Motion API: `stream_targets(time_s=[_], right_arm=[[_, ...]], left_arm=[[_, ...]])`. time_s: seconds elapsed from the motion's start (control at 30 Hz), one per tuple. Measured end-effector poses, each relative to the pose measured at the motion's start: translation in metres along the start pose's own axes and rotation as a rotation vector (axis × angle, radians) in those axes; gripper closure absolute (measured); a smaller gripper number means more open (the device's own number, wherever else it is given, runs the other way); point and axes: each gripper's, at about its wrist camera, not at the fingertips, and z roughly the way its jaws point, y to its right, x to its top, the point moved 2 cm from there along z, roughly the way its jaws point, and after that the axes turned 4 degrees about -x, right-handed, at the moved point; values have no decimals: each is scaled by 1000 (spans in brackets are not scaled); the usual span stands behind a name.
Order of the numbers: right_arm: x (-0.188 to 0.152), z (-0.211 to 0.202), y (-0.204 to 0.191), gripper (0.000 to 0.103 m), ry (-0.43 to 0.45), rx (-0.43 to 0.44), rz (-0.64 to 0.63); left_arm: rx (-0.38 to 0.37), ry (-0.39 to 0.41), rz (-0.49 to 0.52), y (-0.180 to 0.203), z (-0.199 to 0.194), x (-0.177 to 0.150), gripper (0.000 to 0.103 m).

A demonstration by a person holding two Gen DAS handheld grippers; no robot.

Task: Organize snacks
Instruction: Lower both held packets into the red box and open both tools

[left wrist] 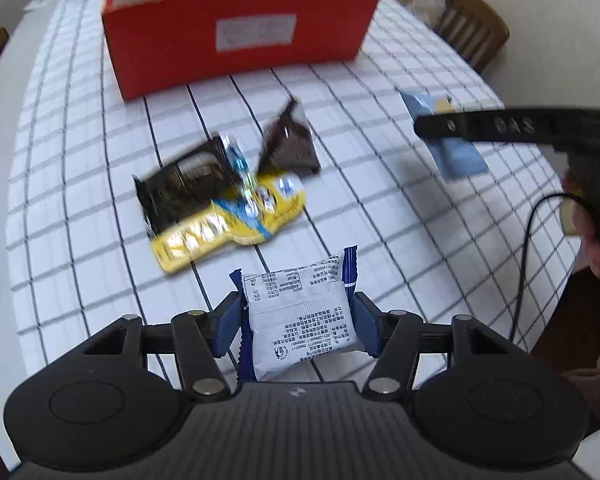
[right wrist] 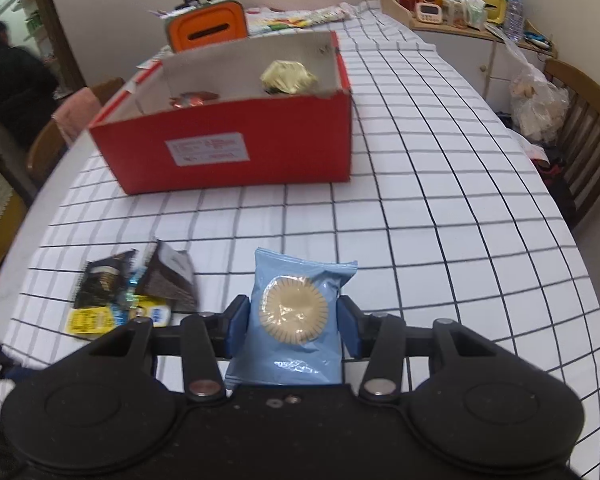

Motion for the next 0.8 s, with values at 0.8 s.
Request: stream_targets(time_s=[0.8], right_arm=[[126,-17,-2,57,131,85,-96]], left_arm=[[143,275,-65,-33,-58,143,44]])
